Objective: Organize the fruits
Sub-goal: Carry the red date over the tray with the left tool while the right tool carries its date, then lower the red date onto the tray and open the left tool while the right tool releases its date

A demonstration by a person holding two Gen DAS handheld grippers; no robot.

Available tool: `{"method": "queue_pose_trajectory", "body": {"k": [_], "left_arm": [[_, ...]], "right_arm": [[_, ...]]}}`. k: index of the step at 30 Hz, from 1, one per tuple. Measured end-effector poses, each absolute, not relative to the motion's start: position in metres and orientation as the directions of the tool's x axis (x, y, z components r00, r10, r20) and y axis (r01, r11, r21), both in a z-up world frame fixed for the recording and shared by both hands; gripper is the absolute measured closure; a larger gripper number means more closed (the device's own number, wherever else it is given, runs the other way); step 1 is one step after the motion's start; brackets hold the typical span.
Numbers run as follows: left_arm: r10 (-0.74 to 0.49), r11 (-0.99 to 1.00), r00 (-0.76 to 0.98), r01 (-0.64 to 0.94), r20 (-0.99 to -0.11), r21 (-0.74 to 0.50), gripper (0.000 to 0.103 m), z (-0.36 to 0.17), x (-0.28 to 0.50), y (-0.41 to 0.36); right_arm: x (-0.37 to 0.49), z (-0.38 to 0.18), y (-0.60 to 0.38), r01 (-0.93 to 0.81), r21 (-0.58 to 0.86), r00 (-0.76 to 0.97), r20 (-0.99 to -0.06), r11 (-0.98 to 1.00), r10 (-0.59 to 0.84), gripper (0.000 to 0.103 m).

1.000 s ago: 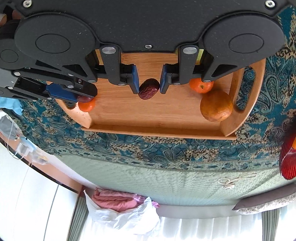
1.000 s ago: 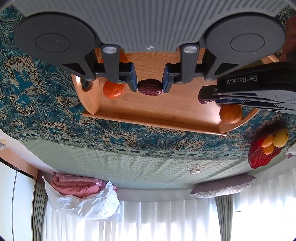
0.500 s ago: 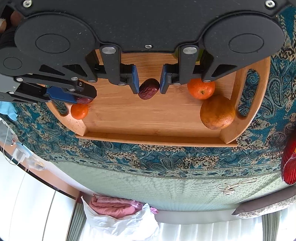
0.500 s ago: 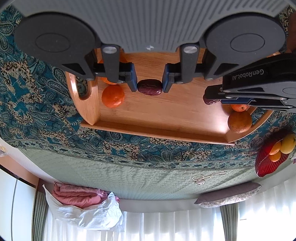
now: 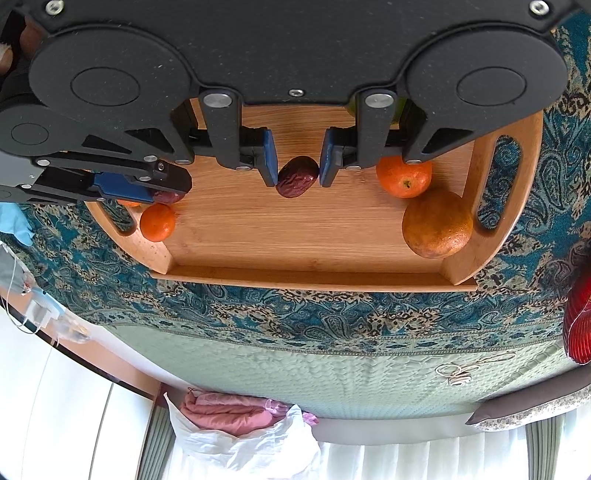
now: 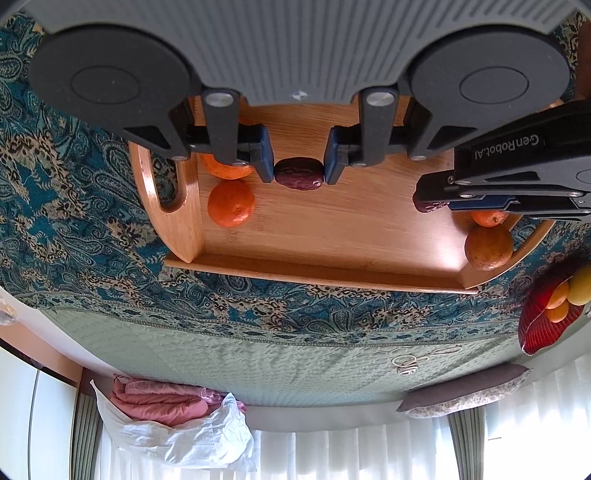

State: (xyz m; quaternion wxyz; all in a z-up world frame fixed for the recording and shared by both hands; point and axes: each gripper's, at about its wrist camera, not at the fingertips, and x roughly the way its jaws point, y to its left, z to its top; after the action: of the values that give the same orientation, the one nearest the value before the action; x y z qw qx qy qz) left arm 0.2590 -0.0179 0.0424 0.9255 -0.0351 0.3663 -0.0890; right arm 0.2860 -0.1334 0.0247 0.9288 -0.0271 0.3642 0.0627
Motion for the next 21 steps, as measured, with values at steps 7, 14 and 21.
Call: {"method": "queue_pose_trajectory", "body": {"k": [7, 14, 21], "left_arm": [[-0.198, 0.98, 0.714, 0.145, -0.672, -0.134, 0.08, 0.044, 0.257, -0.02], [-0.2, 0.98, 0.719, 0.146, -0.665, -0.136, 0.075, 0.048, 0.252, -0.017], [-0.194, 0.981, 0.748, 0.153, -0.634, -0.119, 0.062, 0.06, 0.235, -0.013]], "right_arm": [[0.284, 0.024, -0.133, -0.137, -0.006, 0.726, -0.681, 0.991, 0.096, 0.068], [0.278, 0.028, -0.132, -0.145, -0.021, 0.737, -0.669, 0.989, 0.094, 0.066], [0.264, 0.038, -0.133, -0.137, -0.023, 0.763, -0.64, 0.99, 0.09, 0.049]]}}
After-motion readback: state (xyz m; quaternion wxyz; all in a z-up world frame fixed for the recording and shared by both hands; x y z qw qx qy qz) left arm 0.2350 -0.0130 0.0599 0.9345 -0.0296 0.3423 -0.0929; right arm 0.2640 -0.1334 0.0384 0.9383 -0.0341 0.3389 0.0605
